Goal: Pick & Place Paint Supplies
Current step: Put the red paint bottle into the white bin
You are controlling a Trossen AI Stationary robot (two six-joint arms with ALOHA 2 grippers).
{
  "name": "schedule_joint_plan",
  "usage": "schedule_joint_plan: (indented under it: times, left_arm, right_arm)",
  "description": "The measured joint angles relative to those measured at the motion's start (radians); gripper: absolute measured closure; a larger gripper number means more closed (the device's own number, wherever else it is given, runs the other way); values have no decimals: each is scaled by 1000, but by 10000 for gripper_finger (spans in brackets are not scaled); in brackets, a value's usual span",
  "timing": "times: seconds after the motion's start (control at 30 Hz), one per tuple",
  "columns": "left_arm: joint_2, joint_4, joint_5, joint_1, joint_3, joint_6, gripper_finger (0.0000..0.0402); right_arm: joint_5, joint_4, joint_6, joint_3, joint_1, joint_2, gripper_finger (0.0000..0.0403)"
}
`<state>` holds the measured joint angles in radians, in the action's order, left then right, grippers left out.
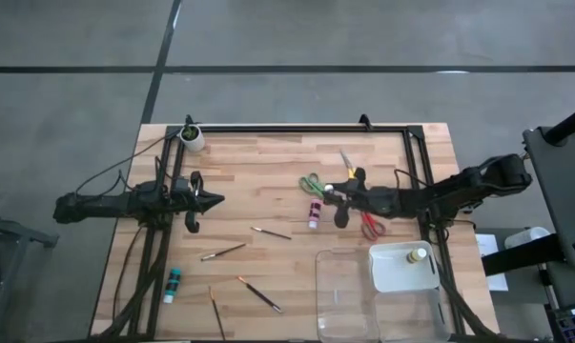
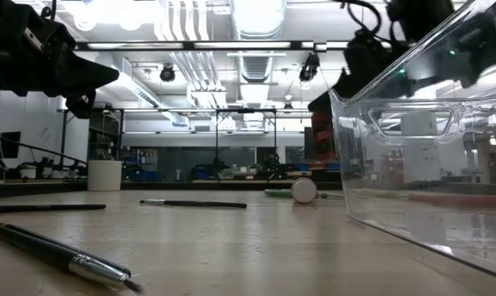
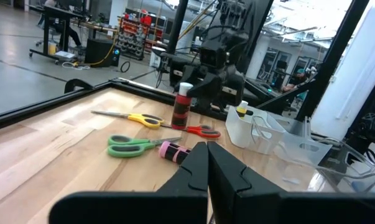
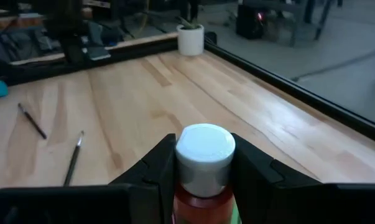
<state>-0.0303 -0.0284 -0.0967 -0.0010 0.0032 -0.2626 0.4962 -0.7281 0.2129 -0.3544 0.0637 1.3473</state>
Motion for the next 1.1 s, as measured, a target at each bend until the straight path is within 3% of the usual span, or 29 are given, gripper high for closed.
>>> schedule_joint_plan:
  times: [0.17, 0.57, 1.1]
  left_arm:
    - [0, 0, 0, 0, 0, 0, 401]
    - [0, 0, 0, 0, 0, 0, 401]
    - [0, 0, 0, 0, 0, 0, 401]
  right_arm:
    - [0, -92, -27, 46, 24, 39, 294]
    - [-7, -105, 71, 50, 76, 116, 294]
    - [22, -393, 73, 67, 83, 346, 294]
